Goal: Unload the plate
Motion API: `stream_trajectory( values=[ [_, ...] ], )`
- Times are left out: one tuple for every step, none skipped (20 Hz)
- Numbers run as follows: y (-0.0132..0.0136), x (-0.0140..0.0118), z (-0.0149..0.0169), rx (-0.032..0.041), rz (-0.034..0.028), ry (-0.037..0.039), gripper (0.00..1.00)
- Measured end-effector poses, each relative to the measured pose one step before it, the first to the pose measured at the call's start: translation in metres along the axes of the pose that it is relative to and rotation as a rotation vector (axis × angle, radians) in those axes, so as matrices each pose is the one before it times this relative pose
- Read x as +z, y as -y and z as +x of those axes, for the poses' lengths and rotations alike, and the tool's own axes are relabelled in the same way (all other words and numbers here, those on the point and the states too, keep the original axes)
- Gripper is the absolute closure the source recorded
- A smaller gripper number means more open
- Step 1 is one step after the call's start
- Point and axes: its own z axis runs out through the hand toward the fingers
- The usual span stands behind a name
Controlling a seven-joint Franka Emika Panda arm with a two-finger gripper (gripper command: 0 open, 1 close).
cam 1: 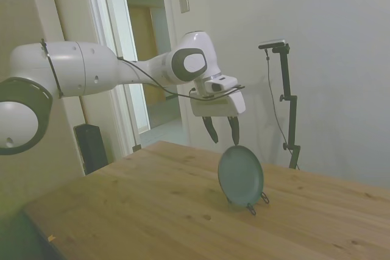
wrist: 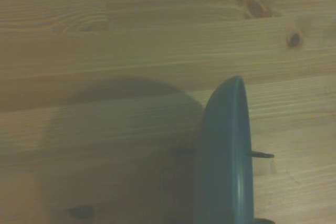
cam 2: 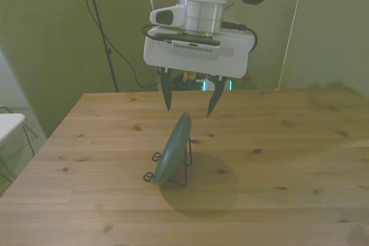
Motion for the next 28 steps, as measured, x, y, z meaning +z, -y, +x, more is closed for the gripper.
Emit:
stream_trajectory(
  values=[
    [0.00198, -0.00068, -0.00183, -0.00363, -0.00652, -0.00816, 0.00],
    [0.00220, -0.00063, -0.00207, -0.00473, -0.00499, -0.00641, 0.00],
    [0.00228, -0.00027, -0.00221, -0.00387, -0.00332, -0.00369, 0.00],
    [0.00213, 0.00102, -0.00213, -0.00334, -0.00426, -0.00161, 0.00],
    [0.00162, 0.00216, -0.00188, -0.00376, -0.00474, 0.00105, 0.00],
    [0.00116, 0.00303, -0.00127, -0.00313, -0.00535, 0.00220, 0.00],
    [0.00077, 0.00339, -0.00044, -0.00163, -0.00472, 0.00235, 0.00],
    [0.00033, 0.00305, 0.00015, -0.00091, -0.00524, 0.00084, 0.00],
    [-0.00007, 0.00274, 0.00067, -0.00073, -0.00691, -0.00156, 0.00],
    [-0.00028, 0.00223, 0.00077, -0.00145, -0.00782, -0.00354, 0.00],
    [-0.00015, 0.00202, 0.00059, -0.00147, -0.00695, -0.00297, 0.00],
    [-0.00008, 0.00188, 0.00046, -0.00042, -0.00451, -0.00072, 0.00],
    [0.00005, 0.00203, 0.00031, -0.00011, -0.00356, 0.00061, 0.00],
    [0.00023, 0.00217, 0.00006, -0.00036, -0.00309, 0.00140, 0.00],
    [0.00040, 0.00219, -0.00004, -0.00066, -0.00292, 0.00136, 0.00],
    [0.00050, 0.00208, 0.00001, -0.00085, -0.00299, 0.00081, 0.00],
    [0.00046, 0.00178, 0.00004, -0.00105, -0.00280, -0.00020, 0.00],
    [0.00043, 0.00182, 0.00011, -0.00106, -0.00299, -0.00050, 0.00],
    [0.00038, 0.00182, 0.00005, -0.00073, -0.00262, 0.00043, 0.00],
    [0.00021, 0.00164, 0.00007, -0.00038, -0.00228, 0.00060, 0.00],
    [0.00000, 0.00130, 0.00009, -0.00027, -0.00200, 0.00015, 1.00],
    [-0.00024, 0.00078, 0.00013, -0.00007, -0.00168, -0.00036, 1.00],
    [-0.00039, 0.00042, 0.00031, 0.00044, -0.00099, -0.00066, 1.00],
    [-0.00029, 0.00011, 0.00038, 0.00060, 0.00012, -0.00102, 1.00],
    [-0.00013, 0.00009, 0.00034, 0.00048, 0.00084, -0.00126, 1.00],
    [-0.00008, 0.00015, 0.00027, 0.00034, 0.00087, -0.00120, 1.00],
    [-0.00003, 0.00013, 0.00022, 0.00025, 0.00090, -0.00113, 1.00],
    [0.00000, 0.00016, 0.00012, 0.00009, 0.00058, -0.00068, 1.00]
  ],
)
